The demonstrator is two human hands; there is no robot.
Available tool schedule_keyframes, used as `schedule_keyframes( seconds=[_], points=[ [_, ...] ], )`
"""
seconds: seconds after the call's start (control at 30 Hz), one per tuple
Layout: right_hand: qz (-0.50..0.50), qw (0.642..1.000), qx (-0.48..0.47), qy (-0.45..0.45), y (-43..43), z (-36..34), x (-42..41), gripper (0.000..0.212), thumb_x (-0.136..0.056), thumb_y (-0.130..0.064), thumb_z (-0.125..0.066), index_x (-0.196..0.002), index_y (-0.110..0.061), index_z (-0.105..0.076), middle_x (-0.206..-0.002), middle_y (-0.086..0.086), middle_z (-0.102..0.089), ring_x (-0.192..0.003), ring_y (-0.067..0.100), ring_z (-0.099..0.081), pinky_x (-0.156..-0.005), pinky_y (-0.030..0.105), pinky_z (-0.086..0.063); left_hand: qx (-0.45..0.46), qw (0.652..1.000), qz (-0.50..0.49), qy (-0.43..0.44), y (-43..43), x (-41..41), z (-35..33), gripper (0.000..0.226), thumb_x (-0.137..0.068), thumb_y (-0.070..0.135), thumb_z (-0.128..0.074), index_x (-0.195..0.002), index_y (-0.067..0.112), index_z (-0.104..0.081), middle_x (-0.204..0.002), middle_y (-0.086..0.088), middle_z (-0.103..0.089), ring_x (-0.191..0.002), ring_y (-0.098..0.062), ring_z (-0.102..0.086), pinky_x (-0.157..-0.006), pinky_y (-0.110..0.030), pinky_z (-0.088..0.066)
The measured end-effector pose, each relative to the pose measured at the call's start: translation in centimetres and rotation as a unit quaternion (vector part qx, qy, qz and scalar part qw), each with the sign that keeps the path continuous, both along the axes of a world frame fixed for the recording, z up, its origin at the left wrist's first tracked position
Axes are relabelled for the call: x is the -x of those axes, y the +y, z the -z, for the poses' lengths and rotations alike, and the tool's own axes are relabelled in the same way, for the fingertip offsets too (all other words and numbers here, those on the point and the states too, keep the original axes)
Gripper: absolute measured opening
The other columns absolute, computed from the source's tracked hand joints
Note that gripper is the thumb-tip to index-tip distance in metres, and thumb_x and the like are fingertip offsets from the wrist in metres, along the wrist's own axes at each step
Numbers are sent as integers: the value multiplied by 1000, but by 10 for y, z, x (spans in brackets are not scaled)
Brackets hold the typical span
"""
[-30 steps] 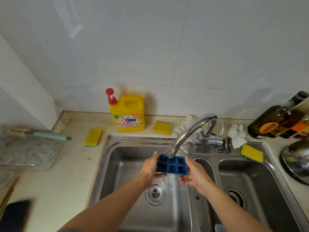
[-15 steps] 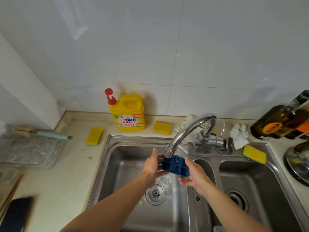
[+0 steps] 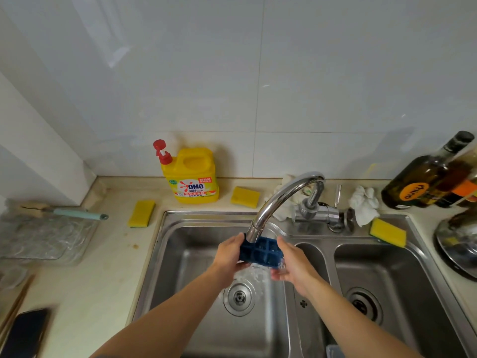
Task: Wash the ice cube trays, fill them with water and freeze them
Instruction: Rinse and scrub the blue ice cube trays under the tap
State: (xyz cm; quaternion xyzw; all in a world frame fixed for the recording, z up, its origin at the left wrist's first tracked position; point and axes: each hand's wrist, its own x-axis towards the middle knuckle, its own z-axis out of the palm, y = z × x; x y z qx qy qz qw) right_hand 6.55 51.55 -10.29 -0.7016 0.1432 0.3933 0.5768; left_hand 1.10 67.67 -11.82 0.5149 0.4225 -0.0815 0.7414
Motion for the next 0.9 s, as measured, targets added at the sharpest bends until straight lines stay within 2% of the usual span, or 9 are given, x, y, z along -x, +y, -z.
schedule_keyframes(
  seconds=[0.1,0.2,0.37,0.47,0.63,0.7,0.77,0.83,0.9],
  points=[
    [4,1000,-28,-10,-1,-5,1,41,-106,-50,-45,-116,-16,-65,-102,18,-74,-68,26,-70,-66,36,-62,3,1000,-8,16,3,-2,0,27,-105,32,-50,-108,13,-70,-107,-14,-73,-98,-26,-69,-67,-32,-58],
    [31,999,-19,-23,-10,-2,3,48,-104,-55,-46,-115,-13,-67,-97,18,-75,-66,26,-71,-64,36,-61,-27,998,48,-20,-5,-6,-3,25,-104,29,-52,-108,13,-71,-98,-12,-77,-85,-23,-74,-64,-28,-58],
    [69,994,-44,67,-33,6,10,75,-85,-78,-52,-113,-10,-70,-99,24,-76,-71,36,-74,-65,41,-61,-33,994,84,-61,-18,-11,-7,21,-105,19,-51,-105,11,-70,-89,-6,-79,-82,-21,-77,-67,-31,-60],
    [60,994,-48,74,-34,5,13,83,-77,-83,-54,-114,-10,-71,-89,22,-77,-71,36,-75,-63,39,-60,-36,992,94,-72,-16,-9,-6,15,-103,19,-56,-100,13,-70,-86,-4,-79,-80,-20,-77,-66,-31,-61],
    [42,992,-75,93,-26,1,24,66,-92,-66,-58,-121,-7,-66,-88,21,-71,-71,31,-69,-65,38,-59,-59,988,115,-87,-3,-1,-2,13,-101,18,-59,-100,14,-72,-89,-8,-78,-81,-22,-77,-65,-32,-60],
    [37,993,-71,82,-20,1,31,56,-96,-57,-59,-118,-6,-66,-89,21,-69,-68,29,-67,-65,37,-58,-103,982,136,-79,4,6,2,16,-101,18,-59,-105,11,-73,-90,-10,-77,-79,-21,-75,-64,-28,-59],
    [36,997,-44,51,-15,2,39,44,-97,-48,-62,-113,-8,-68,-89,19,-69,-63,27,-66,-62,36,-57,-171,969,172,-50,11,16,7,18,-101,18,-59,-110,11,-73,-91,-4,-75,-76,-14,-70,-63,-24,-55],
    [12,1000,1,5,-12,6,46,30,-98,-39,-64,-112,-13,-69,-92,16,-71,-61,23,-65,-61,35,-58,-220,949,225,-17,17,27,13,18,-101,21,-60,-112,14,-72,-93,1,-73,-79,-12,-65,-70,-24,-53],
    [-11,998,47,-44,-15,12,53,20,-98,-32,-65,-113,-19,-68,-95,13,-73,-63,18,-64,-63,33,-60,-244,930,273,17,21,37,20,19,-101,25,-60,-110,13,-72,-95,-1,-71,-83,-14,-63,-82,-32,-54]
  ],
)
